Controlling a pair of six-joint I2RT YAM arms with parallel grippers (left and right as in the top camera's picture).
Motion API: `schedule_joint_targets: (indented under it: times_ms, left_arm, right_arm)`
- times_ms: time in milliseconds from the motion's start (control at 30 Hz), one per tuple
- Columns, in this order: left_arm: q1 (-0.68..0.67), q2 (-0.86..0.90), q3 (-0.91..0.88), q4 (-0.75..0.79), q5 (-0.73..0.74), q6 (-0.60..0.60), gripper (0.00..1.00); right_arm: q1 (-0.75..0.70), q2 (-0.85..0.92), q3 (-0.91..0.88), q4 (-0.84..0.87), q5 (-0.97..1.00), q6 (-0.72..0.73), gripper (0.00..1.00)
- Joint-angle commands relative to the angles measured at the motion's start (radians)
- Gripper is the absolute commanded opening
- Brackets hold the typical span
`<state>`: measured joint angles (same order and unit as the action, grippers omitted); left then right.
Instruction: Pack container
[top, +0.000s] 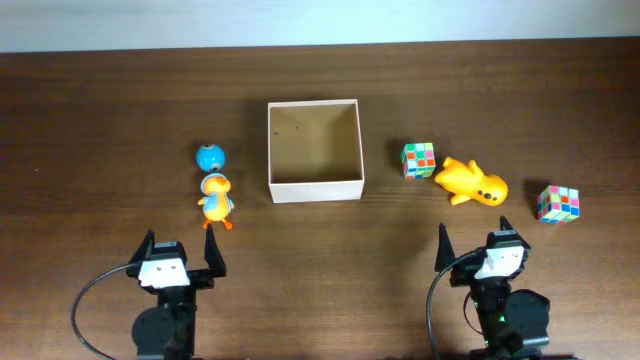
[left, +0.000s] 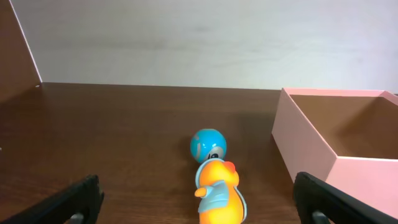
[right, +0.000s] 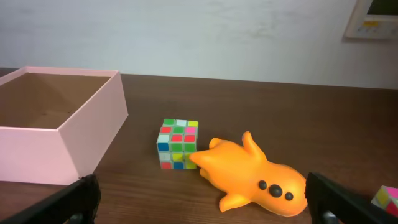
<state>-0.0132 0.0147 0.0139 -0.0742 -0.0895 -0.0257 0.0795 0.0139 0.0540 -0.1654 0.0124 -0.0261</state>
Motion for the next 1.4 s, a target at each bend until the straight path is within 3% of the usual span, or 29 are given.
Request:
schedule_joint_targets:
  times_ms: [0,800,967,1367]
  left_arm:
    - [-0.005,-0.009,-0.005,0.001,-0.004,0.013,0.99]
    - [-0.005,-0.009,-0.005,0.001,-0.004,0.013,0.99]
    - [-0.005,-0.009,-0.005,0.001,-0.004,0.013,0.99]
    - [-0.005,-0.009,-0.005,0.001,-0.004,0.013,0.99]
  right_arm:
    - [0.005,-0.01,-0.01,0.002,-0.005,0.008,0.99]
    - [0.005,-0.01,-0.01,0.005,-0.006,0.009,0.99]
    - [0.005,-0.01,-0.01,0.005,-0.014,0.137,0.99]
    - [0.005,0.001,0.1,0.003,-0.14,0.14,0.99]
